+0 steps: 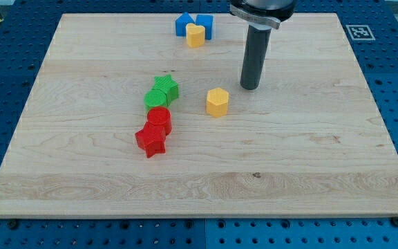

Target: Push the yellow hexagon to the center of the board

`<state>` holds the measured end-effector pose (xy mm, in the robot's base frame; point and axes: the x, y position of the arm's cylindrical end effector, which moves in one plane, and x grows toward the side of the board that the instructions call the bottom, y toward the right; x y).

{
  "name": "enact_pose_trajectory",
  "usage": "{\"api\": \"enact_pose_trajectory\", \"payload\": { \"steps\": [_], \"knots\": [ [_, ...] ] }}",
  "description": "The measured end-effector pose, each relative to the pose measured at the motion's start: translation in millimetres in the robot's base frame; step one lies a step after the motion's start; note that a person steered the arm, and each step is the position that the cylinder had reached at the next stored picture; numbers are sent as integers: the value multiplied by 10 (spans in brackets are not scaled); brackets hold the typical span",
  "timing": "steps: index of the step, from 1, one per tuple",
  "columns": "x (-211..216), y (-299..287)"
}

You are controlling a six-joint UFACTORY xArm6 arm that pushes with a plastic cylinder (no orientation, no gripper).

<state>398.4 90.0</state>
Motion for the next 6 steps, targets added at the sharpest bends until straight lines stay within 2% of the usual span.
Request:
{"api": "enact_pose_trajectory", "payload": {
  "steps": [1, 3, 6],
  "knots": [
    [158, 353],
    [168, 415],
    [1145, 532]
  ]
}}
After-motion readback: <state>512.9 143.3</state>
